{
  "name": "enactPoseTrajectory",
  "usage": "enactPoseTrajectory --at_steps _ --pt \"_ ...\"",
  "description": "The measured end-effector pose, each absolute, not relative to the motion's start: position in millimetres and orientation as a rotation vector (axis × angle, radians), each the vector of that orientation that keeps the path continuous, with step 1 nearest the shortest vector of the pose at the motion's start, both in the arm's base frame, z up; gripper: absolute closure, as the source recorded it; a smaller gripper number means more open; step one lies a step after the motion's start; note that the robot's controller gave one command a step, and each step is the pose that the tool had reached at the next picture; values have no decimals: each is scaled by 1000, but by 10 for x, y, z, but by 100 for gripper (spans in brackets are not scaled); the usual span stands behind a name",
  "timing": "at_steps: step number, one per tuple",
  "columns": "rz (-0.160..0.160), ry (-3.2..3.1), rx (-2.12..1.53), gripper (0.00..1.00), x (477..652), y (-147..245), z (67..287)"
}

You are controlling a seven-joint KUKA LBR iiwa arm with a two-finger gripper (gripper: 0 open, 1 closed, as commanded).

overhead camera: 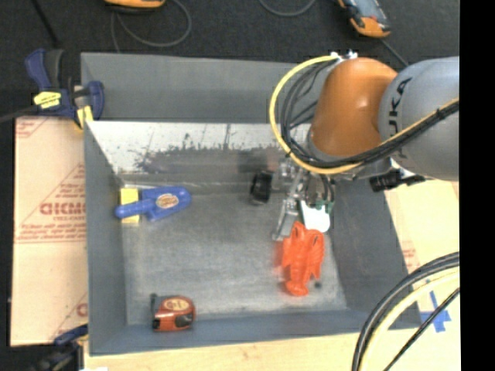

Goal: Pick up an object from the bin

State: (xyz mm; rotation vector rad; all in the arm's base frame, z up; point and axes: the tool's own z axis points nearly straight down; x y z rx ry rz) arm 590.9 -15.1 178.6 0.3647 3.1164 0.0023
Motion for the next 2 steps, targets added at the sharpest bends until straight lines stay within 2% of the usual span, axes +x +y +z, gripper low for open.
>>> enactPoseTrajectory --at_steps 1,2 --pt "-1 3122 -323 100 5154 -555 1550" --pt "0 3122 -322 0 5154 -553 1550"
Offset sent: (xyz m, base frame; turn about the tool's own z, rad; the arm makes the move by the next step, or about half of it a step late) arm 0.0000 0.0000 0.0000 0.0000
